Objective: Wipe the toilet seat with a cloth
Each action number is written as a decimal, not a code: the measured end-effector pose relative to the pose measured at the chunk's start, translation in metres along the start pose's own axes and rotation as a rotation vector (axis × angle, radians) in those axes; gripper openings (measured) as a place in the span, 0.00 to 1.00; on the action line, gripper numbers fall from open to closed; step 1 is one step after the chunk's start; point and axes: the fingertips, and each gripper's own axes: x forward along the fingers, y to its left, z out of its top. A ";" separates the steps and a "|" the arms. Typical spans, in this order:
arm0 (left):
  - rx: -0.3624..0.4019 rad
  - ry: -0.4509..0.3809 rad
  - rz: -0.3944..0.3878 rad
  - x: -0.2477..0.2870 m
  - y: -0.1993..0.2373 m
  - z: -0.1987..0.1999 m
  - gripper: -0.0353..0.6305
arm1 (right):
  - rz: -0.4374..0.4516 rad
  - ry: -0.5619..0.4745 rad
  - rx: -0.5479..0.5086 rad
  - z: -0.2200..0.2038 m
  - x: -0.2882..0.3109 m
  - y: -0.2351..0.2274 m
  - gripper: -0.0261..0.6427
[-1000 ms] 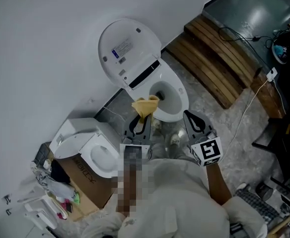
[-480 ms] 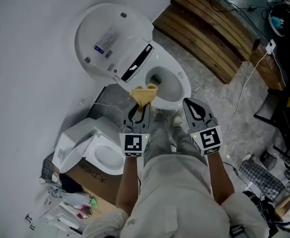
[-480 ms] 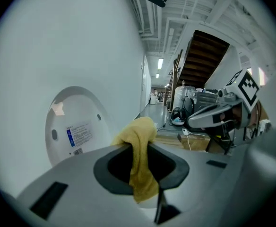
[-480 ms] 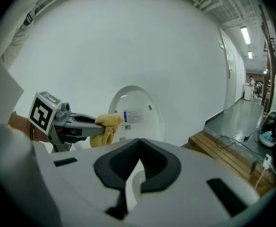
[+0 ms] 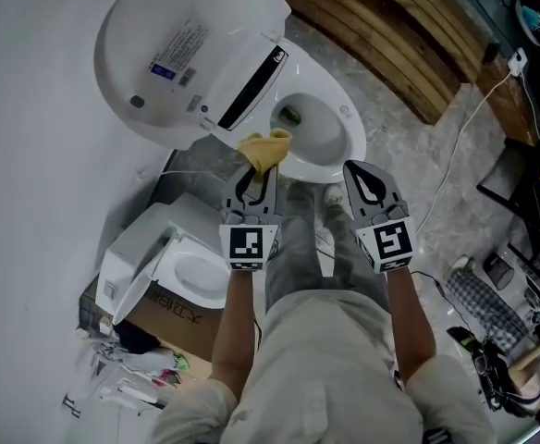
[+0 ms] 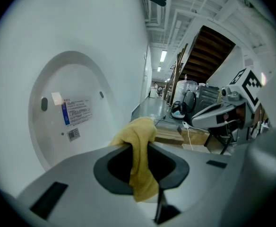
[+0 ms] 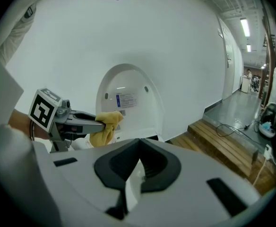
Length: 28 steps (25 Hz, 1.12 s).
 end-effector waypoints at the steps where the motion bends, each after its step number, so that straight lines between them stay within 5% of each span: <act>1: -0.004 0.007 -0.001 0.005 0.003 -0.006 0.18 | 0.002 0.010 -0.001 -0.006 0.007 0.001 0.05; 28: 0.033 0.182 0.052 0.085 0.058 -0.184 0.18 | 0.117 0.121 0.026 -0.142 0.120 0.021 0.05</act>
